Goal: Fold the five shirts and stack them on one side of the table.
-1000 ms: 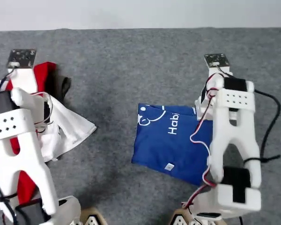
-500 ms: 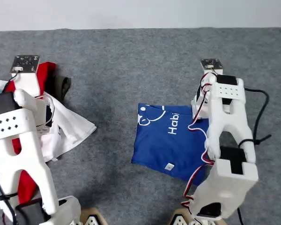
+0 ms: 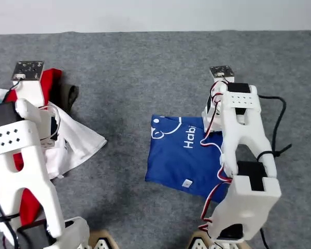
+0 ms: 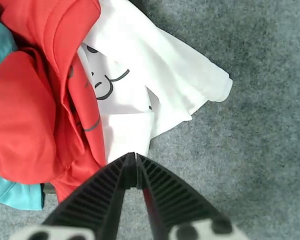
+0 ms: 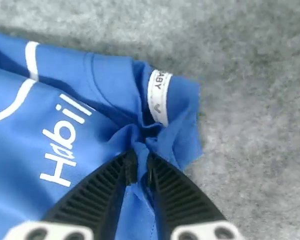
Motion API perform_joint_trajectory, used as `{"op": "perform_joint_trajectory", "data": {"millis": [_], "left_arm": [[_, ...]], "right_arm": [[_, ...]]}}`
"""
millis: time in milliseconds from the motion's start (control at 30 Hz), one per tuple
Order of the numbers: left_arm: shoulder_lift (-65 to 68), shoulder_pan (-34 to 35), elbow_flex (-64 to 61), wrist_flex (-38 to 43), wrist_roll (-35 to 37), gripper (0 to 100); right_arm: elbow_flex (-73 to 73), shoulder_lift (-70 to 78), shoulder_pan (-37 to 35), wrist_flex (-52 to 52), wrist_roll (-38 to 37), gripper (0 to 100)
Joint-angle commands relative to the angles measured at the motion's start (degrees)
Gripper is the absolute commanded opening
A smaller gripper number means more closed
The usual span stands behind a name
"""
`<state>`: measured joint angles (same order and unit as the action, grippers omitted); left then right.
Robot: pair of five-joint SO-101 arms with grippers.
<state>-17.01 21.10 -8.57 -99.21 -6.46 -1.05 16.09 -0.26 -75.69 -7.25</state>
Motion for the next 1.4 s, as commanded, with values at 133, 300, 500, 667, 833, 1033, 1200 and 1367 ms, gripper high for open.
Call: {"op": "perform_joint_trajectory", "data": {"millis": [133, 300, 500, 667, 833, 1033, 1200, 1367], "left_arm": [[-1.9, 0.4, 0.1, -0.4, 0.3, 0], [-1.9, 0.4, 0.1, -0.4, 0.3, 0], [-1.9, 0.4, 0.1, -0.4, 0.3, 0], [-1.9, 0.4, 0.1, -0.4, 0.3, 0], [-1.9, 0.4, 0.1, -0.4, 0.3, 0], [-1.9, 0.4, -1.3, -0.4, 0.2, 0], [-2.0, 0.4, -1.6, -0.4, 0.2, 0], [-2.5, 0.4, -1.5, -0.4, 0.2, 0]], "right_arm": [[4.6, -8.7, -0.7, 0.7, 0.3, 0.9], [10.7, -8.7, -0.7, 0.2, -2.2, 0.9], [15.5, -3.4, -0.4, 2.3, -2.6, 0.9], [21.2, 6.1, 1.9, 0.9, -3.3, 0.9], [27.4, 10.1, 4.4, -3.9, -3.3, 1.6], [35.5, 10.2, 4.3, -13.1, -1.5, 25.1], [44.0, 10.2, 2.0, -22.3, -0.9, 27.4], [45.1, 10.1, 0.0, -27.1, -0.5, 20.3]]}}
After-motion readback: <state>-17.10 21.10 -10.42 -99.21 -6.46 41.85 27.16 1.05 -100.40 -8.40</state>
